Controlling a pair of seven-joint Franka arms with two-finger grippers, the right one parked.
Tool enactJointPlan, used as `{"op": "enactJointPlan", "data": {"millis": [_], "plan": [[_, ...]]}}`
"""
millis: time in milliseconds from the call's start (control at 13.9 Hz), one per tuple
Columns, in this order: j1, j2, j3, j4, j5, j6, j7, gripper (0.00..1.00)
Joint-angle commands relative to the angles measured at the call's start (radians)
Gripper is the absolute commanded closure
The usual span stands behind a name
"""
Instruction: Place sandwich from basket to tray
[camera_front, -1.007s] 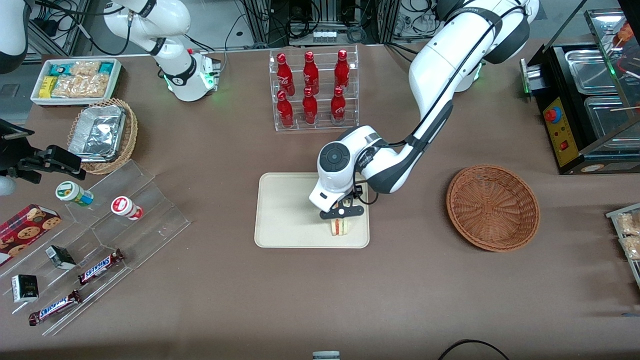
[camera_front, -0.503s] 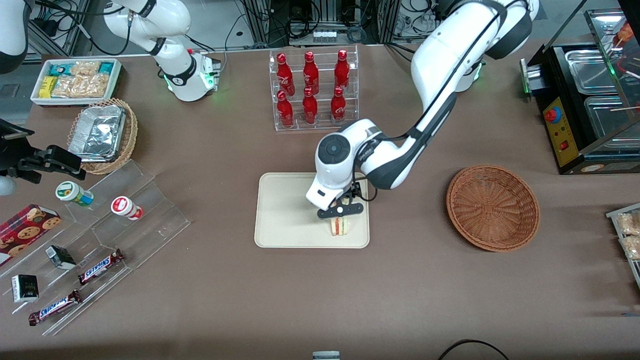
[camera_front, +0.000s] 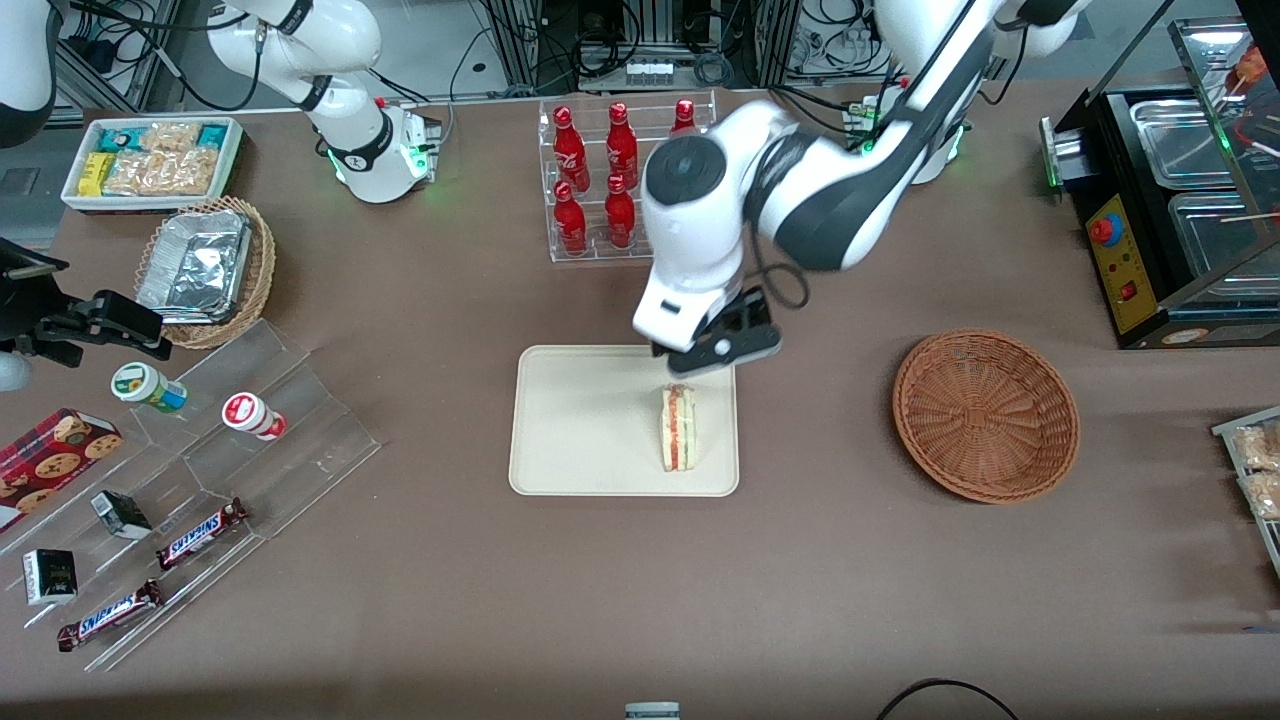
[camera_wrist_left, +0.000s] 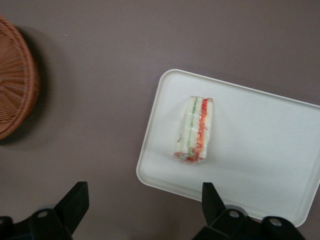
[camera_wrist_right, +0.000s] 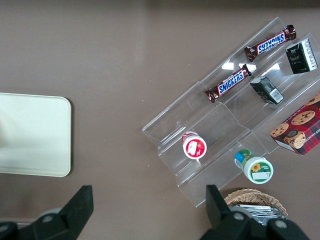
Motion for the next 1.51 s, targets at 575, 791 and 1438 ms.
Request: {"op": "enactJointPlan", "data": {"millis": [575, 791, 1438], "plan": [[0.288, -0.303, 0.024, -0.035, -0.222, -0.285, 0.392, 0.0], [0.369, -0.346, 0.036, -0.035, -0.24, -0.339, 0.544, 0.0], [0.362, -0.527, 0.341, -0.133, -0.297, -0.433, 0.95, 0.0]]}}
